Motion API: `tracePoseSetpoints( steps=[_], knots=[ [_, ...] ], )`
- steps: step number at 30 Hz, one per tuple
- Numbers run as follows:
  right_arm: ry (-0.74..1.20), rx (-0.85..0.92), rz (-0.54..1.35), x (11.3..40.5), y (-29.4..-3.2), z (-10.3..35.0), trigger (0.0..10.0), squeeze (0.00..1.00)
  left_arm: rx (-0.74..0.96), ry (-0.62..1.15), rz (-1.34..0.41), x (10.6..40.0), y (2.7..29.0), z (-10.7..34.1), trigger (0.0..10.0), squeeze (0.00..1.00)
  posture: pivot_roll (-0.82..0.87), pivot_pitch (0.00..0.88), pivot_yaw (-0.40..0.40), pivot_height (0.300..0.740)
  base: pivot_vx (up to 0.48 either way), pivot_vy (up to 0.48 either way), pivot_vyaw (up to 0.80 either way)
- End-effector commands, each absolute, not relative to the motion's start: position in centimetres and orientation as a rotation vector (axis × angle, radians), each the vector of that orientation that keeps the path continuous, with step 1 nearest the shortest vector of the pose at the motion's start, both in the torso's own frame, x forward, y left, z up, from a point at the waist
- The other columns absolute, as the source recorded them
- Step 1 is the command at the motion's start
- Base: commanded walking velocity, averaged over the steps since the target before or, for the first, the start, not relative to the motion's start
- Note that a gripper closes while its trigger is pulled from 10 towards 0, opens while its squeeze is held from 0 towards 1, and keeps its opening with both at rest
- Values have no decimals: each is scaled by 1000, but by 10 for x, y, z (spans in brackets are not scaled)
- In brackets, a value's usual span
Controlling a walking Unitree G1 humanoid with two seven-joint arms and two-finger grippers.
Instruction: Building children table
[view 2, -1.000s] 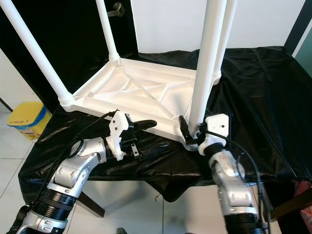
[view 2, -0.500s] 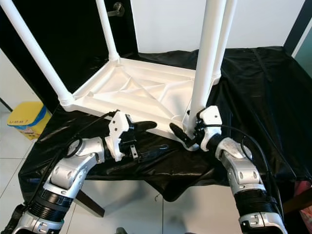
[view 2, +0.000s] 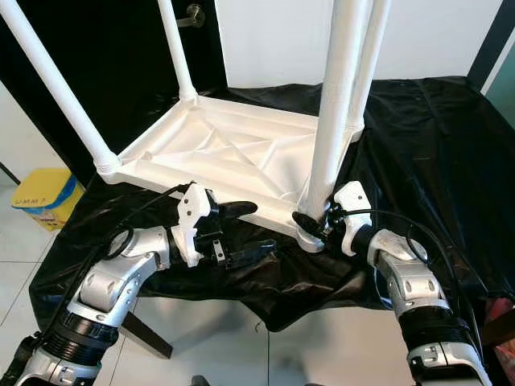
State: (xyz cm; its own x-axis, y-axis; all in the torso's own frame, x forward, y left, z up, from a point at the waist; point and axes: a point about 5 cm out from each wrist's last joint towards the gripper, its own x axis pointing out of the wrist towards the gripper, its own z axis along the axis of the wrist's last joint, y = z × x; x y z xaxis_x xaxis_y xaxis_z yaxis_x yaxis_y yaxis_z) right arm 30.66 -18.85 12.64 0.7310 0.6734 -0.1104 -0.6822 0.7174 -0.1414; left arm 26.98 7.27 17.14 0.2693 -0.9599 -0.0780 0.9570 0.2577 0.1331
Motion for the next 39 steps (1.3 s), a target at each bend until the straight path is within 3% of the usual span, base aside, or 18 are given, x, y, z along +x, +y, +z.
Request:
tracePoseSetpoints(
  steps=[1,2,3,19,32,39],
  knots=[
    [100,-175,761,304,-189,116,1059,0,191,-16,-1349,270,74,174,10000,0,-174,0,60,740,0,0,0],
    [100,-175,761,304,-189,116,1059,0,191,-16,-1349,270,74,174,10000,0,-174,0,60,740,0,0,0],
    [95,-168,743,303,-190,116,10000,0,191,-18,-1349,271,74,175,10000,0,-179,0,62,740,0,0,0],
    [35,-113,393,299,-191,118,10000,0,177,-23,-1323,270,73,172,10000,0,-186,0,41,740,0,0,0],
    [55,-58,132,288,-174,105,10000,0,182,-28,-1275,273,80,175,10000,0,-152,12,27,740,0,0,0],
    [40,-13,-159,279,-163,102,10000,0,172,-33,-1257,273,79,174,10000,0,-162,29,31,740,0,0,0]
  ],
)
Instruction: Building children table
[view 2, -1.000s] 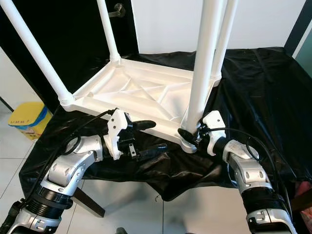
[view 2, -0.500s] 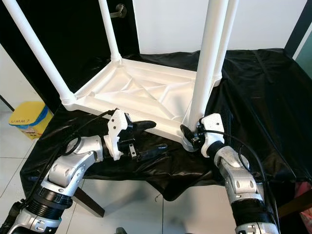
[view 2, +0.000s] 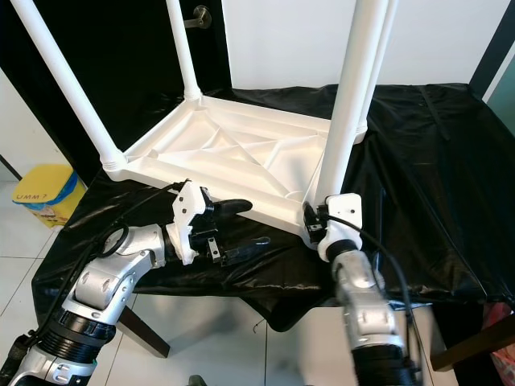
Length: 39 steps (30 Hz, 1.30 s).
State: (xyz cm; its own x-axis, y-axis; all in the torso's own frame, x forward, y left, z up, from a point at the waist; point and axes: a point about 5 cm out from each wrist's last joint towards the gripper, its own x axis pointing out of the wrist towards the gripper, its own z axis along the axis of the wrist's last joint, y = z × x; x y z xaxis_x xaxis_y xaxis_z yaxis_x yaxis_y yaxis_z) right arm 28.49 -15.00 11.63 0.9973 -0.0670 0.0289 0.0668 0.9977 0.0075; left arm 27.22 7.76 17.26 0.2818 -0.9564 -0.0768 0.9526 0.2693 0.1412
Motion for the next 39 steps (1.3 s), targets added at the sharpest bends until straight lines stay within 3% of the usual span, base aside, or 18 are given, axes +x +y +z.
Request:
tracePoseSetpoints(
  steps=[1,17,18,19,24,33,34,35,36,39],
  knots=[
    [38,-1,-196,277,-159,103,10000,0,172,-37,-1254,274,79,174,10000,0,-163,30,31,740,0,0,0],
    [-28,-11,-190,269,-150,118,10000,0,152,-49,-1249,272,74,174,10000,0,-176,55,19,740,0,0,0],
    [-48,-15,-180,268,-151,121,10000,620,151,-48,-1248,272,74,174,10000,0,-178,59,20,740,0,0,0],
    [-57,-16,-172,268,-152,123,10000,1000,149,-49,-1249,272,74,174,10000,0,-180,66,19,740,0,0,0],
    [-95,-21,-129,266,-157,128,10000,1000,150,-45,-1249,271,74,172,10000,0,-181,66,20,740,0,0,0],
    [-151,-29,141,260,-177,138,10000,1000,144,-49,-1269,271,71,173,10000,0,-195,76,33,740,0,0,0],
    [-138,-34,189,262,-180,137,10000,157,143,-49,-1272,271,71,174,10000,0,-199,77,41,740,0,0,0],
    [-138,-34,189,262,-180,137,10000,157,143,-49,-1272,271,71,174,10000,0,-199,77,41,740,0,0,0],
    [-125,-43,240,264,-182,137,10000,0,144,-47,-1273,271,71,174,10000,0,-198,78,43,740,0,0,0],
    [-97,-83,371,269,-185,137,10000,0,146,-45,-1276,272,72,174,10000,0,-198,78,43,740,0,0,0]
  ],
)
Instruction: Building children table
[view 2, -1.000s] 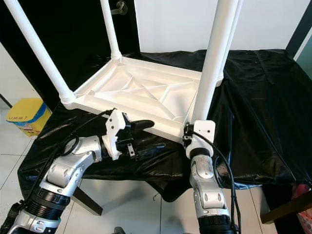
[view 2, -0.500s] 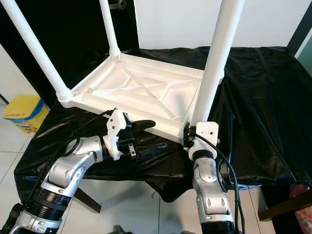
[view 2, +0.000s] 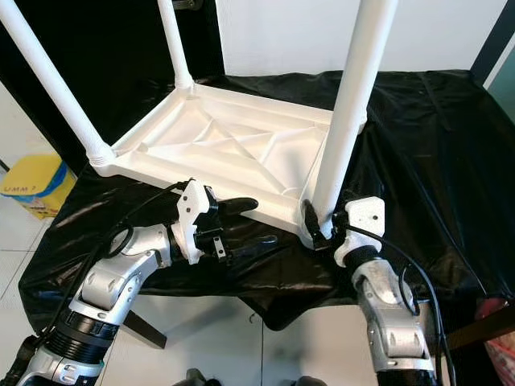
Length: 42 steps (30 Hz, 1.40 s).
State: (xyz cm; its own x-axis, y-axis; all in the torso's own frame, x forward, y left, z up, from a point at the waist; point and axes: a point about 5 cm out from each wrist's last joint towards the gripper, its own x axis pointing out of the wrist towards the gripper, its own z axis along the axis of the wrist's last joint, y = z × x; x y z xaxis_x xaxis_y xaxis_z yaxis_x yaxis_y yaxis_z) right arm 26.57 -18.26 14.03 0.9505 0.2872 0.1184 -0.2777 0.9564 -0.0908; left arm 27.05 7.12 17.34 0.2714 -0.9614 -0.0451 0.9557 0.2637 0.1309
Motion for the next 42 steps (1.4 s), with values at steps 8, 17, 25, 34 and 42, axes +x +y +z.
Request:
tracePoseSetpoints(
  steps=[8,17,25,34,42],
  knots=[
    [-25,-169,600,286,-185,136,10000,0,155,-46,-1278,273,73,176,10000,0,-172,67,42,740,0,0,0],
    [8,-199,662,298,-191,132,0,0,161,-50,-1257,272,77,178,10000,0,-145,58,30,740,0,0,0],
    [30,-193,674,299,-194,126,0,0,164,-51,-1236,272,80,178,10000,0,-138,50,23,740,0,0,0],
    [29,-148,614,295,-194,121,10000,0,160,-61,-1233,274,78,179,10000,0,-158,44,17,740,0,0,0],
    [-33,-91,416,291,-188,121,10000,0,157,-60,-1242,274,77,178,10000,0,-162,46,24,740,0,0,0]
  ],
)
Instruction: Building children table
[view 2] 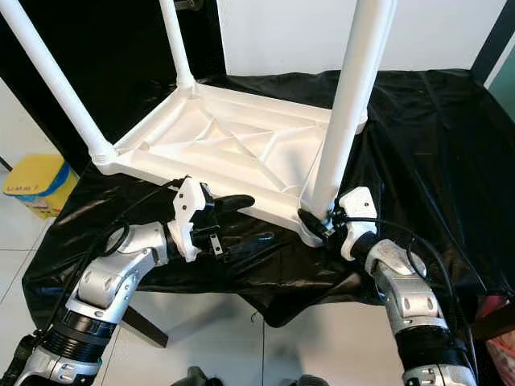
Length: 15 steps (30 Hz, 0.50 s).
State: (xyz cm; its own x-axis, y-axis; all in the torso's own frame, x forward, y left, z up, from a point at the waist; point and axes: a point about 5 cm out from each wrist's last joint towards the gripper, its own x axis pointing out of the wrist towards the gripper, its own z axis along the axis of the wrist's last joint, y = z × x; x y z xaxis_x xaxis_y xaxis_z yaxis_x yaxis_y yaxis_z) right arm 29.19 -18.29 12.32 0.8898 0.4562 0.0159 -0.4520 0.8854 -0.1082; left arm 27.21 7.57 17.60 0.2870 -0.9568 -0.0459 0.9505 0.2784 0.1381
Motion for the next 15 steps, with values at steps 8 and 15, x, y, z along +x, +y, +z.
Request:
tracePoseSetpoints(
  steps=[8,15],
  knots=[
    [-51,-76,241,289,-184,122,10000,0,159,-61,-1247,275,77,179,10000,0,-169,42,29,740,0,0,0],
    [-41,-42,44,286,-178,119,10000,0,161,-68,-1254,277,75,180,10000,0,-180,31,34,740,0,0,0]
  ],
)
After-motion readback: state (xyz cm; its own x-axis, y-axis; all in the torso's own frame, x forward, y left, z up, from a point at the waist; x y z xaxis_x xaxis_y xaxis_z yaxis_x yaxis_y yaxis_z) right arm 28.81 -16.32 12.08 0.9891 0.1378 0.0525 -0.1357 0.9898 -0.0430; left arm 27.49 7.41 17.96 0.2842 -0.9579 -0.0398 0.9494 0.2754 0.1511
